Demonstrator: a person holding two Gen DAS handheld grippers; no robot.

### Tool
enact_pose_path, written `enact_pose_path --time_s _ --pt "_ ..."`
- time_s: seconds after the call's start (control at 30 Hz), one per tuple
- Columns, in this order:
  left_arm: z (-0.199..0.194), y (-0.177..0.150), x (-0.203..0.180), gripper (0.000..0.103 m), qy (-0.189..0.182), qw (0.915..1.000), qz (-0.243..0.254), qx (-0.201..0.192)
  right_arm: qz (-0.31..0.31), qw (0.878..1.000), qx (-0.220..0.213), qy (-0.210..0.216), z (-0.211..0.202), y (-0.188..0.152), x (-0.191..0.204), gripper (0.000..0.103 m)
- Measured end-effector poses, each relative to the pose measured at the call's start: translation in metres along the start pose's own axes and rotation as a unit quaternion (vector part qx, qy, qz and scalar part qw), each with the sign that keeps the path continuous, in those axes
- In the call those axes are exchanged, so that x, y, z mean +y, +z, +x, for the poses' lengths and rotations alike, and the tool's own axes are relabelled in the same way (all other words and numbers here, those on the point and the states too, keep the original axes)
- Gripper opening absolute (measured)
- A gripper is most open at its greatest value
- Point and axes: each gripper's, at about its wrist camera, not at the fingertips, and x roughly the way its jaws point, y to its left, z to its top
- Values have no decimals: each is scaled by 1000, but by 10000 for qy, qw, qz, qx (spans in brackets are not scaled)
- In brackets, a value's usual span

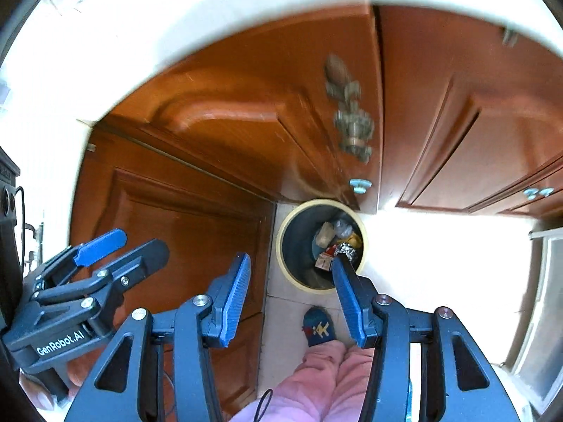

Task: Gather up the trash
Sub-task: 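Raise both tools back up to the counter trash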

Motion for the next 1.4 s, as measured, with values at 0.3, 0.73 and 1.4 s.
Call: enact_pose_path --time_s 0.3,0.73,1.4 --pt "-114 45 -3 78 -110 9962 405 -766 -226 9970 -734 -95 -117 33 39 50" --pt "-194 126 21 86 -110 9860 391 -1616 -463 9794 -1958 -157 -226 85 93 50" --pt "-48 309 56 91 118 9851 -1275 -1148 -1360 9773 -1592 330 -145 350 74 55"
